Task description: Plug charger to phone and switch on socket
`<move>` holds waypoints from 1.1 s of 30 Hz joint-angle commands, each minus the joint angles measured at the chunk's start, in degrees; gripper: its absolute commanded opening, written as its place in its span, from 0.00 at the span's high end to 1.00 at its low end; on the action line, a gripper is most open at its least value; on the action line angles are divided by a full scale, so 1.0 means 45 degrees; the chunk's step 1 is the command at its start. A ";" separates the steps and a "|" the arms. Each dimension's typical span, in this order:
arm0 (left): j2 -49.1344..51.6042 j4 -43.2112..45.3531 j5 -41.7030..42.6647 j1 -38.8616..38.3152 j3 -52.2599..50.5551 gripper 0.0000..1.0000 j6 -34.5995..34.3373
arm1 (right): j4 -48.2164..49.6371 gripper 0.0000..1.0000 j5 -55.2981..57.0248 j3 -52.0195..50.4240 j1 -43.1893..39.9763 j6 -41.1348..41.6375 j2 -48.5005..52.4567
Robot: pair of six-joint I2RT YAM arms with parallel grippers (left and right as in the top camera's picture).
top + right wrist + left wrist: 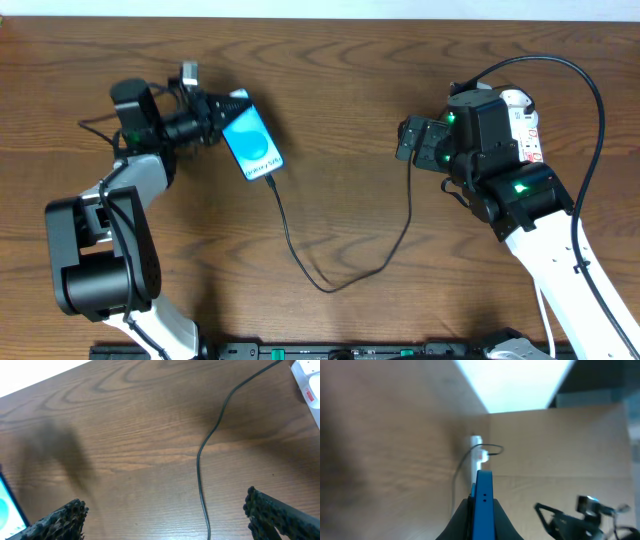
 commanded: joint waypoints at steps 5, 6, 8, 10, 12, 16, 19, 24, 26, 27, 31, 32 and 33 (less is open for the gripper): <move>0.0049 -0.3478 -0.2123 -0.0005 -0.0962 0.93 0.3162 | -0.0194 0.01 0.0238 0.0097 -0.0005 -0.0155 -0.0058; 0.0049 -0.4065 -0.2390 -0.0005 -0.0967 0.92 0.3507 | -0.0209 0.01 0.0238 0.0097 0.0000 -0.0160 -0.0058; 0.0049 -0.4974 -0.2861 -0.0005 -0.0967 0.92 0.4031 | -0.0253 0.01 0.0238 0.0097 0.0005 -0.0155 -0.0058; 0.0049 -0.5571 -0.3186 -0.0005 -0.0967 0.93 0.4371 | -0.0296 0.01 0.0238 0.0097 0.0005 -0.0160 -0.0058; 0.0049 -0.6033 -0.3580 -0.0005 -0.0967 0.93 0.4435 | -0.0321 0.01 0.0233 0.0097 0.0005 -0.0155 -0.0058; 0.0049 -0.6717 -0.4503 -0.0005 -0.0967 0.93 0.4833 | -0.0330 0.01 0.0214 0.0097 0.0005 -0.0063 -0.0058; 0.0049 -0.7232 -0.5163 -0.0005 -0.0971 0.93 0.5013 | -0.0335 0.01 0.0141 0.0097 0.0005 -0.0068 -0.0058; 0.0049 -0.7684 -0.5542 -0.0005 -0.0971 0.92 0.5440 | -0.0335 0.01 0.0136 0.0097 0.0005 -0.0068 -0.0049; 0.0049 -0.7742 -0.5542 -0.0005 -0.0971 0.93 0.5445 | -0.0350 0.01 0.0136 0.0097 0.0005 -0.0068 -0.0034; 0.0049 -0.7781 -0.5547 -0.0005 -0.0971 0.92 0.5445 | -0.0359 0.01 0.0136 0.0097 0.0005 -0.0063 -0.0034; 0.0049 -0.8068 -0.6105 -0.0005 -0.0971 0.92 0.5435 | -0.0398 0.01 0.0121 0.0097 0.0005 -0.0063 0.0010; 0.0049 -0.8208 -0.6266 -0.0005 -0.0971 0.92 0.5435 | -0.0398 0.01 0.0078 0.0097 0.0005 -0.0063 0.0015; 0.0049 -0.8364 -0.6397 -0.0005 -0.0971 0.92 0.5435 | -0.0398 0.01 0.0034 0.0097 0.0005 -0.0068 0.0015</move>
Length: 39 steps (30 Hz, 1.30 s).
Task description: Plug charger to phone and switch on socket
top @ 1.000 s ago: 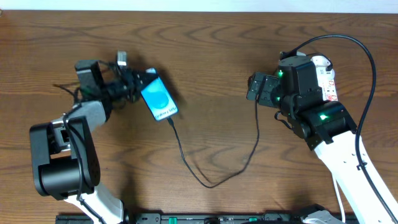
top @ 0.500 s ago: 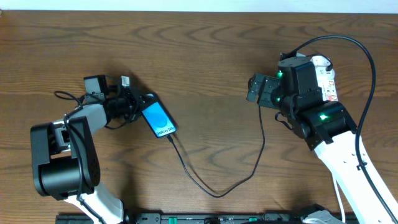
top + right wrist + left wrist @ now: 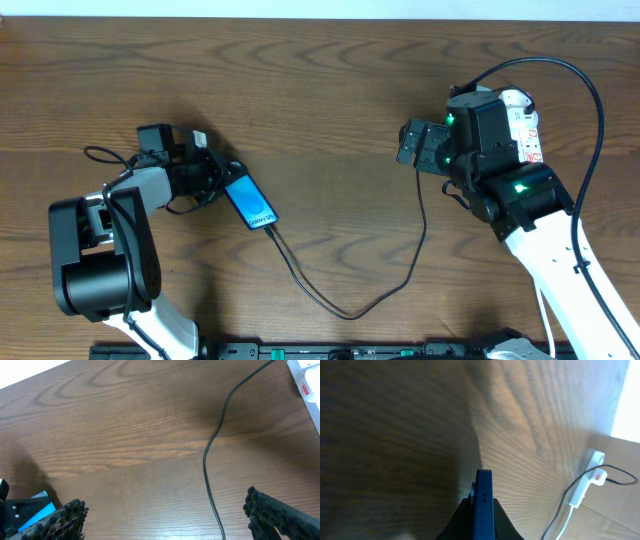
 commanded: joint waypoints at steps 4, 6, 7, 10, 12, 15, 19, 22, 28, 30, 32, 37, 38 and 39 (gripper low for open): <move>0.0049 -0.0685 -0.0525 -0.0005 0.0005 0.92 0.0272 | -0.0063 0.01 -0.0039 0.0097 0.0005 -0.0068 0.0015; 0.0049 -0.0695 -0.0525 -0.0005 0.0000 0.92 0.0272 | -0.0063 0.01 -0.0044 0.0097 0.0005 -0.0068 0.0015; 0.0049 -0.0690 -0.0525 -0.0005 0.0000 0.92 0.0272 | -0.0063 0.01 -0.0039 0.0097 0.0005 -0.0068 0.0015; 0.0049 -0.0690 -0.0525 -0.0005 0.0000 0.92 0.0267 | -0.0097 0.01 -0.0049 0.0097 0.0005 -0.0068 0.0015; 0.0049 -0.0699 -0.0685 -0.0005 -0.0005 0.92 0.0267 | -0.0141 0.01 -0.0049 0.0097 0.0005 -0.0063 0.0015; 0.0049 -0.0865 -0.1472 -0.0005 -0.0005 0.92 0.0262 | -0.0160 0.01 -0.0049 0.0097 0.0005 -0.0068 0.0015; 0.0049 -0.1035 -0.1768 -0.0005 -0.0005 0.93 0.0267 | -0.0228 0.01 -0.0049 0.0097 0.0005 -0.0063 0.0015; 0.0049 -0.1064 -0.1831 -0.0005 -0.0005 0.92 0.0262 | -0.0253 0.01 -0.0049 0.0097 0.0005 -0.0063 0.0015; 0.0049 -0.1064 -0.2730 -0.0005 -0.0005 0.92 0.0262 | -0.0291 0.01 -0.0049 0.0097 0.0005 -0.0063 0.0015; 0.0049 -0.1059 -0.2909 -0.0005 -0.0005 0.92 0.0262 | -0.0335 0.01 -0.0049 0.0097 0.0005 -0.0063 0.0015; 0.0049 -0.1064 -0.2948 -0.0005 -0.0005 0.92 0.0262 | -0.0369 0.01 -0.0044 0.0097 0.0005 -0.0063 0.0015; 0.0049 -0.1059 -0.2963 -0.0005 -0.0005 0.92 0.0262 | -0.0374 0.01 -0.0044 0.0097 0.0005 -0.0063 0.0015; 0.0049 -0.1059 -0.3011 -0.0005 -0.0005 0.92 0.0262 | -0.0374 0.01 -0.0044 0.0097 0.0005 -0.0063 0.0015; 0.0049 -0.1064 -0.3089 -0.0005 -0.0005 0.92 0.0262 | -0.0374 0.01 -0.0044 0.0097 0.0005 -0.0063 0.0015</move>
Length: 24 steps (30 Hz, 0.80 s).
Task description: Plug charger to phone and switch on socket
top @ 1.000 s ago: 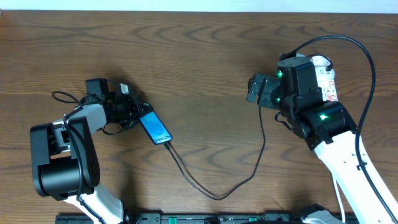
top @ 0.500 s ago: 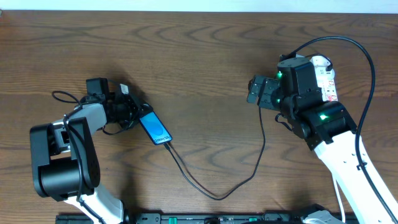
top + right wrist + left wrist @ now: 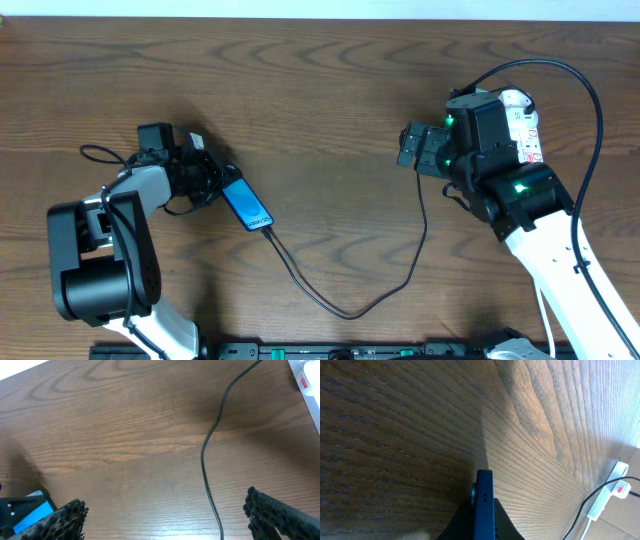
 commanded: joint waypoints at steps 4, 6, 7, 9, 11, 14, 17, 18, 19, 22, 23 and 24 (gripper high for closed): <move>0.0267 -0.0257 -0.2089 0.0034 -0.0155 0.92 0.0126 | -0.0049 0.01 0.0000 0.0097 0.0005 -0.0073 0.0015; 0.0267 -0.0262 -0.2195 0.0034 -0.0155 0.92 0.0121 | -0.0049 0.01 0.0000 0.0097 0.0005 -0.0073 0.0015; 0.0267 -0.0262 -0.2210 0.0034 -0.0155 0.87 0.0131 | -0.0049 0.01 0.0000 0.0097 0.0005 -0.0073 0.0015; 0.0267 -0.0262 -0.2200 0.0034 -0.0155 0.86 0.0126 | -0.0044 0.01 0.0000 0.0097 0.0005 -0.0073 0.0015; 0.0267 -0.0262 -0.2200 0.0034 -0.0155 0.86 0.0121 | -0.0049 0.01 0.0000 0.0097 0.0005 -0.0073 0.0015; 0.0267 -0.0267 -0.2200 0.0034 -0.0155 0.85 0.0121 | -0.0049 0.01 0.0000 0.0097 0.0005 -0.0068 0.0015; 0.0267 -0.0267 -0.2200 0.0034 -0.0155 0.83 0.0126 | -0.0049 0.01 0.0000 0.0097 0.0005 -0.0068 0.0015; 0.0267 -0.0272 -0.2200 0.0034 -0.0155 0.78 0.0126 | -0.0049 0.01 0.0000 0.0097 0.0005 -0.0068 0.0015; 0.0267 -0.0272 -0.2200 0.0034 -0.0155 0.76 0.0126 | -0.0049 0.01 0.0000 0.0097 0.0005 -0.0068 0.0015; 0.0267 -0.0272 -0.2200 0.0034 -0.0155 0.72 0.0126 | -0.0049 0.01 0.0000 0.0097 0.0005 -0.0068 0.0015; 0.0267 -0.0291 -0.2200 0.0034 -0.0155 0.72 0.0126 | -0.0049 0.01 0.0000 0.0097 0.0005 -0.0068 0.0015; 0.0267 -0.0321 -0.2200 0.0034 -0.0155 0.71 0.0126 | -0.0049 0.01 0.0000 0.0097 0.0005 -0.0073 0.0015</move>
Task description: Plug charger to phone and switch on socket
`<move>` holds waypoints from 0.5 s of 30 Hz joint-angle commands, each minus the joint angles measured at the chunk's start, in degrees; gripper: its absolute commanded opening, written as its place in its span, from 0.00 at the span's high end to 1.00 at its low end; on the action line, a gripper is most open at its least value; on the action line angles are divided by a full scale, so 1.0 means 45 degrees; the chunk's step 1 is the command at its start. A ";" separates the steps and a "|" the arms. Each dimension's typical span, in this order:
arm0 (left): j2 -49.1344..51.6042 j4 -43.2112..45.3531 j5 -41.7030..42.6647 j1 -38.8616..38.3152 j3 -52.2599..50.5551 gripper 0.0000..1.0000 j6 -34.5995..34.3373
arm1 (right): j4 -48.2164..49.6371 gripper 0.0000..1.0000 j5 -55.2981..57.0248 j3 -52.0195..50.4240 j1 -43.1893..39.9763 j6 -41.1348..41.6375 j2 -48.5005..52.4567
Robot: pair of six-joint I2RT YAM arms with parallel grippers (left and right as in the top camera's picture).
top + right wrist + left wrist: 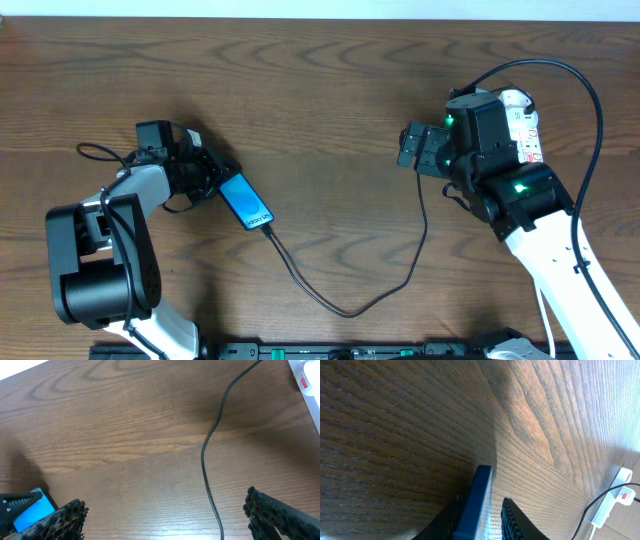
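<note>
The blue phone (pixel 247 203) lies on the wooden table at the left, with the black charger cable (pixel 345 312) joined to its near end. In the left wrist view the phone (pixel 478 494) shows edge-on, leaning toward one finger with a gap to the other. My left gripper (pixel 218 180) is open around the phone's far end. The cable runs right and up to the white socket strip (pixel 524 122), mostly hidden behind my right arm. The strip's red switch (pixel 624 494) shows far off. My right gripper (pixel 408 148) hangs open above the cable (pixel 209 460), holding nothing.
The socket strip's corner (pixel 305 375) shows at the top right of the right wrist view. The cable's slack loops toward the table's front edge (pixel 330 345). A pale wall or board (pixel 620 525) stands beyond the table's right side.
My left gripper has opened: a gap now shows between one finger and the phone, and the phone has tipped over toward the table. The right arm has not moved.
My left gripper first held the phone, cable attached, up at the table's far left. Then it had the phone nearer and lower. Then the phone stood on edge on the wood, still gripped. Now the fingers are open around it.
</note>
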 commanded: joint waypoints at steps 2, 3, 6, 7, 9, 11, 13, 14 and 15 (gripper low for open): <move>0.0447 -0.0408 -0.1749 0.0053 -0.0272 0.70 0.0126 | -0.0044 0.01 0.0000 0.0097 0.0005 -0.0068 0.0015; 0.0447 -0.0437 -0.1749 0.0053 -0.0272 0.70 0.0126 | -0.0044 0.01 0.0000 0.0097 0.0005 -0.0068 0.0015; 0.0447 -0.0525 -0.1753 0.0053 -0.0272 0.69 0.0126 | -0.0044 0.01 -0.0005 0.0097 0.0005 -0.0068 0.0015; 0.0447 -0.0544 -0.1749 0.0053 -0.0272 0.69 0.0126 | -0.0049 0.01 0.0000 0.0097 0.0005 -0.0068 0.0015; 0.0447 -0.0583 -0.1749 0.0053 -0.0272 0.69 0.0126 | -0.0044 0.01 -0.0005 0.0097 0.0005 -0.0068 0.0015; 0.0447 -0.0631 -0.1749 0.0053 -0.0272 0.65 0.0126 | -0.0049 0.01 -0.0005 0.0097 0.0005 -0.0068 0.0015; 0.0447 -0.0714 -0.1749 0.0053 -0.0272 0.59 0.0126 | -0.0049 0.01 -0.0005 0.0097 0.0005 -0.0068 0.0015; 0.0447 -0.0753 -0.1749 0.0053 -0.0272 0.55 0.0126 | -0.0049 0.01 -0.0005 0.0097 0.0005 -0.0068 0.0015; 0.0447 -0.0767 -0.1749 0.0053 -0.0272 0.52 0.0126 | -0.0049 0.01 0.0000 0.0097 0.0005 -0.0068 0.0015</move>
